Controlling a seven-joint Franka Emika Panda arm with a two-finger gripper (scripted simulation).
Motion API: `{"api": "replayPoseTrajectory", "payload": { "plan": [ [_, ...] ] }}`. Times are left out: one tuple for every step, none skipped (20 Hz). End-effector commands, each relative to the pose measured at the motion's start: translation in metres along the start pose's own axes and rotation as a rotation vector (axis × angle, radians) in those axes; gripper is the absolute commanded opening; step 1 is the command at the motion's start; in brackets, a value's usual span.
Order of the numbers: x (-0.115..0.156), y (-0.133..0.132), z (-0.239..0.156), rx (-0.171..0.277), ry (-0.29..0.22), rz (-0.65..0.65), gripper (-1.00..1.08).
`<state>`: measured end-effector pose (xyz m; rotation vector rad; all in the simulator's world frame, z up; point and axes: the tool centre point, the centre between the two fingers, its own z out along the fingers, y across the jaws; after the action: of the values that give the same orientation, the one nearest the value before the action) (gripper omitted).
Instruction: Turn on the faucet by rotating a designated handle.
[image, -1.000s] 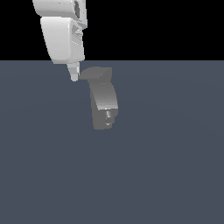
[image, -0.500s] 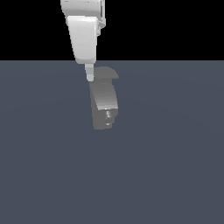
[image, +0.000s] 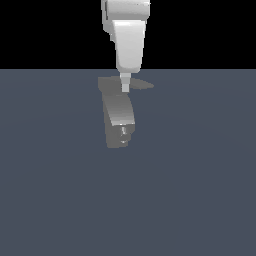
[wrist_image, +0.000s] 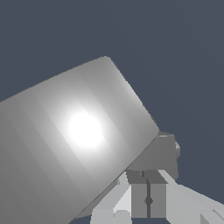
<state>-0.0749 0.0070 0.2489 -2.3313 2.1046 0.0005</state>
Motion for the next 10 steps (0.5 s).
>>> {"api": "replayPoseTrajectory", "payload": {
  "plan": [
    [0.005,-0.004,0.0,0.0,0.0,0.001,-1.0],
    [0.008,-0.006,0.0,0.0,0.0,0.002,-1.0],
    [0.011,-0.008,0.0,0.0,0.0,0.003,-1.0],
    [0.014,-0.01,0.0,0.0,0.0,0.004,-1.0],
    [0.017,-0.013,0.0,0.0,0.0,0.004,-1.0],
    [0.02,-0.015,0.0,0.0,0.0,0.005,-1.0],
    [0.023,-0.017,0.0,0.0,0.0,0.006,-1.0],
    [0.027,-0.019,0.0,0.0,0.0,0.007,-1.0],
    [0.029,-0.021,0.0,0.0,0.0,0.008,-1.0],
    [0.032,-0.023,0.0,0.0,0.0,0.008,-1.0]
  ]
}}
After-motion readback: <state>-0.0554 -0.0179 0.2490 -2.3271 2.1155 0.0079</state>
